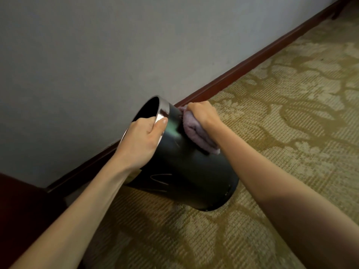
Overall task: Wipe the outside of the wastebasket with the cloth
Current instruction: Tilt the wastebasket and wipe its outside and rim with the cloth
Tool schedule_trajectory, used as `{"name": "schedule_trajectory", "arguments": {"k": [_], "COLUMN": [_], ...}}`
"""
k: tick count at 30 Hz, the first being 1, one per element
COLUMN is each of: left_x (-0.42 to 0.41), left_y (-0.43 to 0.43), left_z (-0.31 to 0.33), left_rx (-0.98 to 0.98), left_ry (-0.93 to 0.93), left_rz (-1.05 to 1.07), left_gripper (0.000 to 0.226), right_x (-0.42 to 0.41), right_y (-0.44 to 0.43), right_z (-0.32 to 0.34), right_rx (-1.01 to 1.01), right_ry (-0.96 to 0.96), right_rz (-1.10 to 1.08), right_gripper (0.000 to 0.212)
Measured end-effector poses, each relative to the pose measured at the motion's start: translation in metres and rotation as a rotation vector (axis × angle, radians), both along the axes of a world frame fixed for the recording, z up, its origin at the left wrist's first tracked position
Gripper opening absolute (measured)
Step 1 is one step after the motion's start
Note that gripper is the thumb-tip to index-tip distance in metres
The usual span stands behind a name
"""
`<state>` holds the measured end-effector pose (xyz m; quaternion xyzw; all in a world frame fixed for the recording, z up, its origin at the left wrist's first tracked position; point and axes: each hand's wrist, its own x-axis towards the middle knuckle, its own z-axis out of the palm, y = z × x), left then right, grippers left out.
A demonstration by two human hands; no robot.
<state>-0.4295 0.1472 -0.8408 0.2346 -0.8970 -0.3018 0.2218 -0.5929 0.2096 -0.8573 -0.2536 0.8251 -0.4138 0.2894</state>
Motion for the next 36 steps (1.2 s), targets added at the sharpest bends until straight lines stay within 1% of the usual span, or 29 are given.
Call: {"name": "schedule_trajectory", "arguments": {"k": [2,7,11,14,16,18,20,23,28,32,36], "left_x": [0.002,0.009,0.002,-0.004,-0.005,-0.006,-0.007,-0.01,-0.013,-0.014,-0.016], "left_y": [-0.001,-0.003,-0.01,-0.015,-0.017,-0.02,-0.023,-0.022,-0.017,-0.015,-0.016], "left_z": [-0.001,-0.006,-0.003,-0.004,-0.004,-0.004,-0.002,0.003,0.006,0.005,0.007], "left_rx": [0.017,0.02,-0.002,0.012,0.042,0.101,0.147,0.132,0.164,0.222,0.28], "left_ry": [0.011,0.027,0.038,0.039,0.04,0.033,0.027,0.004,0.029,0.041,0.071], "left_rz": [0.005,0.06,0.112,0.125,0.133,0.138,0.145,0.154,0.17,0.163,0.154], "left_gripper": [0.048,0.051,0.052,0.053,0.052,0.048,0.046,0.047,0.039,0.046,0.038], "right_x": [-0.001,0.022,0.054,0.086,0.109,0.131,0.155,0.184,0.176,0.165,0.144], "right_y": [-0.003,0.004,0.011,0.016,0.019,0.022,0.026,0.032,0.03,0.036,0.024], "right_z": [-0.002,-0.009,-0.012,-0.019,-0.026,-0.037,-0.052,-0.071,-0.072,-0.065,-0.043], "right_rx": [-0.021,-0.098,-0.159,-0.164,-0.205,-0.225,-0.196,-0.108,-0.114,-0.14,-0.186], "right_ry": [-0.02,0.134,0.293,0.447,0.507,0.544,0.579,0.671,0.674,0.696,0.649], "right_rz": [-0.025,-0.108,-0.205,-0.265,-0.293,-0.289,-0.238,-0.185,-0.235,-0.197,-0.208], "right_gripper": [0.039,0.039,0.039,0.046,0.055,0.056,0.059,0.063,0.065,0.064,0.058]}}
